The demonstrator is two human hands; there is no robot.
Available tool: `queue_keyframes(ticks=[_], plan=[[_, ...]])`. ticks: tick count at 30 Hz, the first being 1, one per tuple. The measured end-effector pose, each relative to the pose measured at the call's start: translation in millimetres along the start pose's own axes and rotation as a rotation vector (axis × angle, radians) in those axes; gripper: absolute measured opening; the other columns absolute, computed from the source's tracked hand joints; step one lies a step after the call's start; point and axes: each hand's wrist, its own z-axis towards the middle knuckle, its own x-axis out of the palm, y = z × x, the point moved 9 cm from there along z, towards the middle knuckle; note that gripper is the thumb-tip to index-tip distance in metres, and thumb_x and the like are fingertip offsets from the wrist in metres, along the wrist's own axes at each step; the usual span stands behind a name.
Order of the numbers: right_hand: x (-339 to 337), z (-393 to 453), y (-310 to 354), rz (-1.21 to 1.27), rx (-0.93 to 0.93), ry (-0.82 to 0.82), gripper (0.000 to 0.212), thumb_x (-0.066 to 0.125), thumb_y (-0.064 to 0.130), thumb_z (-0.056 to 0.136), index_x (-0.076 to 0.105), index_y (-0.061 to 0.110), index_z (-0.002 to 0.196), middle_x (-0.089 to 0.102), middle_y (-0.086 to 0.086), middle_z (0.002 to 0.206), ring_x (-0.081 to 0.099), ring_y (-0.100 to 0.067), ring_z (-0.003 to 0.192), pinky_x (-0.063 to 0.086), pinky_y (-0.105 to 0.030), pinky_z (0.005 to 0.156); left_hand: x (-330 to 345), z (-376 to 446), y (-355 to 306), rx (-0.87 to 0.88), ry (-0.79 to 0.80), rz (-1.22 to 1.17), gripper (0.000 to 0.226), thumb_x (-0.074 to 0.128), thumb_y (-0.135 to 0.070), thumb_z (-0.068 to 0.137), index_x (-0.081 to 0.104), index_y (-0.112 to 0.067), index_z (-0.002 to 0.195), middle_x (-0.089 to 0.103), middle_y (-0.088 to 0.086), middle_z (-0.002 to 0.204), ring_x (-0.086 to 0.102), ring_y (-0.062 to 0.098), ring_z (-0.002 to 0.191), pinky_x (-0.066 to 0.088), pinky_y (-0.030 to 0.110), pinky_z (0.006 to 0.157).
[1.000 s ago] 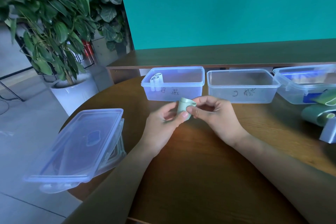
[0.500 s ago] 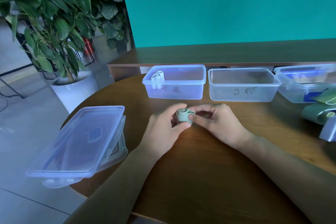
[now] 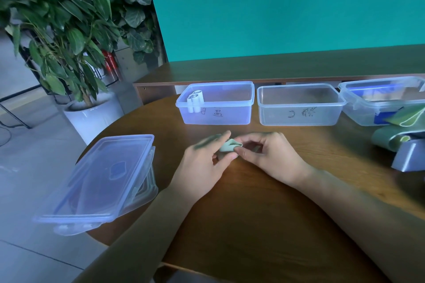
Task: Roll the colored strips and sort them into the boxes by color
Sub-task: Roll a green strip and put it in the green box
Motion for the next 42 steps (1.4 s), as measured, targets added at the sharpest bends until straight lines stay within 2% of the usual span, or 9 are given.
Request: queue_keyframes(ticks=[7, 12, 19, 25, 28, 31, 35, 38, 42], plan=[[-2.3, -5.6, 4.3, -0.011, 0.010, -0.003, 0.007, 0.075, 0.018, 0.093, 0.080, 0.021, 0.097, 0.072, 0.029, 0.081, 0.065, 0.007, 0.069, 0.043, -0.005, 0.070, 5.6, -5.1, 5.1, -0.102, 0.072, 0.012, 0.073, 0.076, -0.042, 0.086, 0.044, -0.031, 0.151, 0.053, -0.010, 0.146, 0.057, 0.007, 0.122, 0.045, 0.028, 0.108], [-7.5, -9.8, 4.3, -0.030, 0.022, -0.037, 0.006, 0.076, 0.018, 0.090, 0.079, 0.022, 0.094, 0.070, 0.026, 0.078, 0.062, 0.005, 0.064, 0.040, -0.005, 0.067, 5.2, -8.4, 1.5, -0.057, 0.056, 0.116, 0.067, 0.070, -0.047, 0.089, 0.043, -0.037, 0.149, 0.050, -0.010, 0.149, 0.051, 0.008, 0.130, 0.047, 0.032, 0.108], [-5.4, -10.6, 3.9, -0.058, 0.028, -0.026, 0.006, 0.075, 0.021, 0.091, 0.078, 0.024, 0.095, 0.071, 0.019, 0.080, 0.064, -0.005, 0.072, 0.045, -0.012, 0.069, 2.4, -7.3, -2.8, -0.043, 0.015, 0.087, 0.058, 0.074, -0.034, 0.089, 0.055, -0.024, 0.143, 0.060, -0.006, 0.138, 0.063, 0.010, 0.112, 0.050, 0.024, 0.100], [-3.2, -8.1, -0.7, -0.113, 0.039, -0.029, 0.020, 0.080, 0.038, 0.085, 0.072, 0.028, 0.101, 0.070, 0.013, 0.095, 0.065, -0.006, 0.088, 0.046, -0.013, 0.076, 4.6, -7.9, 1.2, -0.066, 0.032, 0.013, 0.061, 0.075, -0.037, 0.088, 0.053, -0.025, 0.145, 0.057, -0.010, 0.141, 0.058, 0.005, 0.120, 0.050, 0.028, 0.104], [0.0, -6.1, 0.1, -0.075, 0.044, -0.037, 0.016, 0.080, 0.035, 0.086, 0.072, 0.027, 0.098, 0.072, 0.013, 0.094, 0.066, -0.005, 0.087, 0.049, -0.017, 0.080, 6.7, -9.2, 2.6, -0.081, 0.052, -0.018, 0.062, 0.071, -0.032, 0.090, 0.048, -0.027, 0.148, 0.055, -0.012, 0.143, 0.054, 0.002, 0.125, 0.049, 0.030, 0.105], [4.3, -6.6, 7.1, -0.064, 0.021, -0.009, 0.004, 0.075, 0.029, 0.092, 0.075, 0.025, 0.092, 0.073, 0.015, 0.084, 0.066, -0.004, 0.078, 0.048, -0.017, 0.075, 5.7, -10.2, 3.9, -0.100, 0.062, 0.005, 0.064, 0.069, -0.028, 0.091, 0.044, -0.027, 0.151, 0.055, -0.011, 0.143, 0.057, 0.004, 0.122, 0.048, 0.024, 0.105], [5.3, -8.3, 8.6, -0.012, 0.025, 0.024, 0.008, 0.073, 0.027, 0.094, 0.077, 0.027, 0.087, 0.072, 0.015, 0.075, 0.060, -0.002, 0.065, 0.043, -0.014, 0.067, 4.5, -11.2, 4.1, -0.107, 0.080, -0.009, 0.065, 0.071, -0.031, 0.091, 0.045, -0.028, 0.150, 0.058, -0.013, 0.140, 0.058, 0.003, 0.120, 0.043, 0.010, 0.100], [2.1, -6.1, 3.2, 0.002, 0.056, 0.036, 0.008, 0.073, 0.027, 0.094, 0.077, 0.027, 0.088, 0.072, 0.013, 0.075, 0.058, -0.002, 0.065, 0.044, -0.017, 0.067, 3.2, -13.4, 4.6, -0.117, 0.094, -0.025, 0.066, 0.071, -0.036, 0.090, 0.045, -0.031, 0.150, 0.058, -0.016, 0.139, 0.058, 0.000, 0.121, 0.042, 0.011, 0.103], [2.2, -2.5, -3.6, -0.089, 0.076, 0.006, 0.008, 0.071, 0.027, 0.095, 0.078, 0.027, 0.096, 0.074, 0.013, 0.081, 0.065, -0.005, 0.075, 0.048, -0.018, 0.076, 0.6, -12.2, 9.3, -0.181, 0.067, -0.076, 0.059, 0.068, -0.047, 0.090, 0.051, -0.034, 0.145, 0.064, -0.021, 0.116, 0.062, -0.004, 0.105, 0.043, 0.005, 0.092]])
